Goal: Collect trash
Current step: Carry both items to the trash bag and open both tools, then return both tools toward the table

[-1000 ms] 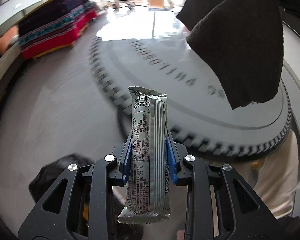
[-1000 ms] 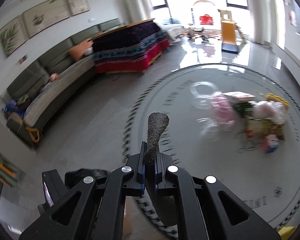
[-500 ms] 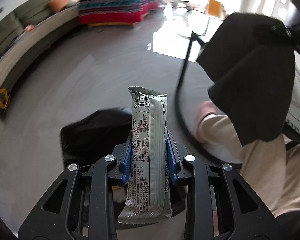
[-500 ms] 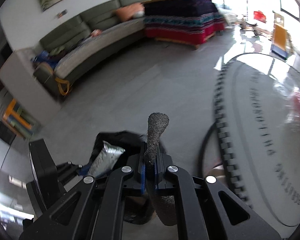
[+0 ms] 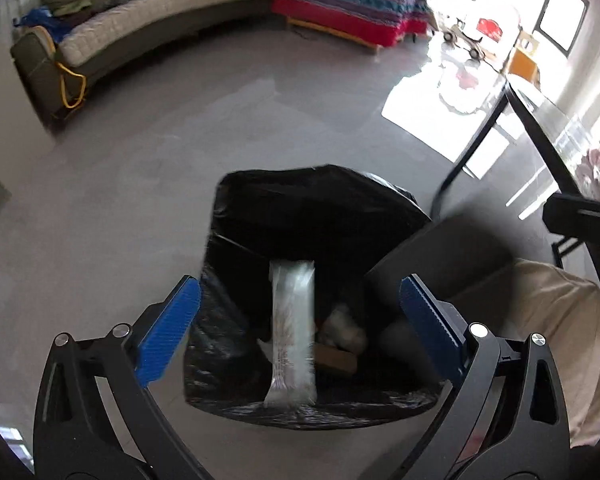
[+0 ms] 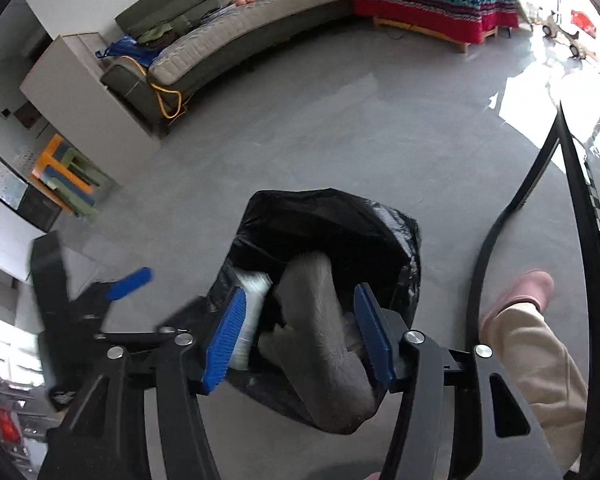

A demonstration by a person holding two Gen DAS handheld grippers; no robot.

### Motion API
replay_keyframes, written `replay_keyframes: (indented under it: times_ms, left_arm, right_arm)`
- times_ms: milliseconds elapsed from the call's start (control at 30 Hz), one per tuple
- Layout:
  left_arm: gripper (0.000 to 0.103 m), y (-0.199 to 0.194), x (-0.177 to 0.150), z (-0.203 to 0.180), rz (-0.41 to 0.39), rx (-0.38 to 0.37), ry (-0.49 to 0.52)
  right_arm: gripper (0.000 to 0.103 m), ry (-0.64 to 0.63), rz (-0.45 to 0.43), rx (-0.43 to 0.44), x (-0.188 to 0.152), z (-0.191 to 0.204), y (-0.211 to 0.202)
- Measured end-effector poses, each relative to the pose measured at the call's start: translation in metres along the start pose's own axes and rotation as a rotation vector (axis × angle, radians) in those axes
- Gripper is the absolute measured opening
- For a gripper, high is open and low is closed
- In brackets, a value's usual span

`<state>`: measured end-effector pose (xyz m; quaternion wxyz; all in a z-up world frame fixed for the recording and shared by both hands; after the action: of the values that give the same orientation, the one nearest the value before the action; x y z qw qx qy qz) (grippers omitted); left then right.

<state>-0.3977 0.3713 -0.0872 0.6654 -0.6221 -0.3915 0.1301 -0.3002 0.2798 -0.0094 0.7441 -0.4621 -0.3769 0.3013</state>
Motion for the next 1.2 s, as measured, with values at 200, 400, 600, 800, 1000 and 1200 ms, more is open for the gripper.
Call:
replay_keyframes:
  times_ms: [200, 400, 600, 800, 1000, 1200]
  left_arm:
    - [0.097, -0.006, -0.003, -0.008, -0.005, 0.001, 0.009]
    - [0.097, -0.019, -0.004, -0.018, -0.017, -0.008, 0.053]
    - [0.097, -0.027, 0.004, -0.057, -0.024, -0.032, 0.117]
    - [0.097, -0.031, 0.021, -0.123, -0.031, -0.08, 0.216]
    - [0.097, -0.032, 0.045, -0.205, -0.033, -0.137, 0.335]
    - [0.097, -0.032, 0.064, -0.286, -0.029, -0.179, 0.457]
  right_arm:
    - [0.058, 0.017, -0.016, -0.002, -0.004, -0.009, -0.011]
    - [0.058, 0.035, -0.039, 0.004, -0.006, -0.021, -0.02]
    - [0.058, 0.063, -0.081, 0.01, -0.008, -0.045, -0.04]
    - [0.058, 0.114, -0.143, -0.013, -0.011, -0.086, -0.072]
    - [0.058, 0.217, -0.204, -0.063, -0.02, -0.158, -0.11]
    - [0.058, 0.352, -0.261, -0.119, -0.034, -0.241, -0.15]
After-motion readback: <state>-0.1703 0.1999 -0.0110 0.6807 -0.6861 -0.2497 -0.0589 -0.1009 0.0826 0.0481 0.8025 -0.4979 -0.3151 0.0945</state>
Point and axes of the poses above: each gripper's, at about its wrist camera, not at the fingertips, and y roughly the way its jaws point, z to its left, x to its top, the point moved 8 cm from there along y, roughly the way its jaws point, and after that the axes turned 11 degrees about z, right-handed, at the moved point
